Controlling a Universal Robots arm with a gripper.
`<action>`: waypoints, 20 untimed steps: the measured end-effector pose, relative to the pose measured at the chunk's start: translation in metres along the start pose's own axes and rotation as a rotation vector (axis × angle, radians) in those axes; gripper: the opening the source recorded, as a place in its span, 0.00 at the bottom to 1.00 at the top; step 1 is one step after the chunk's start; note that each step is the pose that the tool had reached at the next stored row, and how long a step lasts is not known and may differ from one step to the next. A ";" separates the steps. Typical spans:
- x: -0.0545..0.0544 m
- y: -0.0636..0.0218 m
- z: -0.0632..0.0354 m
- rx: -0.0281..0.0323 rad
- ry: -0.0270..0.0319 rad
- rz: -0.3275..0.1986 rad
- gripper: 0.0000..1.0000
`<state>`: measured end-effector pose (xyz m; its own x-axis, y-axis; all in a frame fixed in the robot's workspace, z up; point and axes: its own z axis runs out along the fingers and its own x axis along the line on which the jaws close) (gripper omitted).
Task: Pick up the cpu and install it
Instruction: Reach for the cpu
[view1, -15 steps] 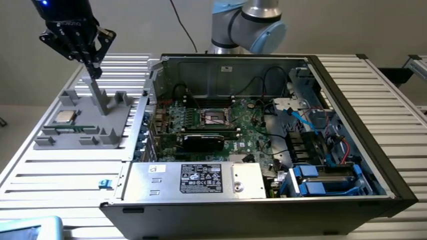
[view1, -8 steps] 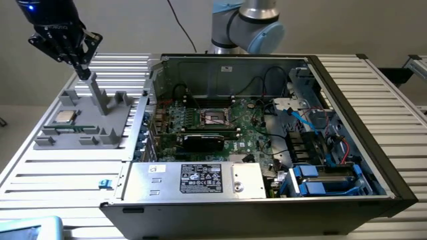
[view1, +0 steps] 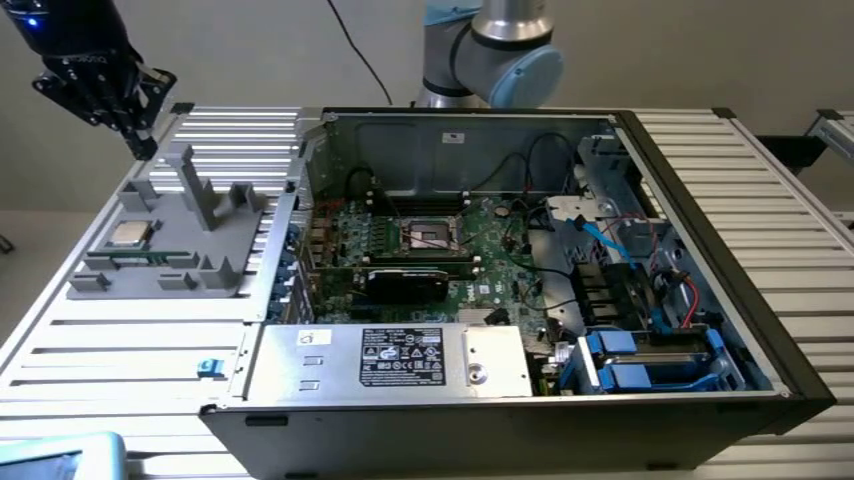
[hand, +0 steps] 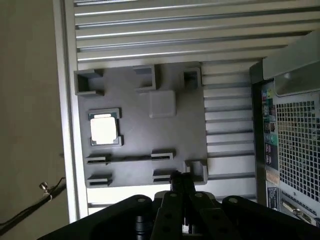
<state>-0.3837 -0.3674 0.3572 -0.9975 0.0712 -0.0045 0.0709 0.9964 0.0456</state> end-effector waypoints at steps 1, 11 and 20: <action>0.005 0.0015 0.0014 0.0002 -0.0001 0.000 0.12; 0.052 0.0160 0.0152 0.0017 -0.0002 0.000 0.12; 0.087 0.0274 0.0245 0.0035 0.0000 -0.005 0.12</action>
<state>-0.4682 -0.3328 0.3336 -0.9978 0.0663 -0.0048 0.0660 0.9969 0.0421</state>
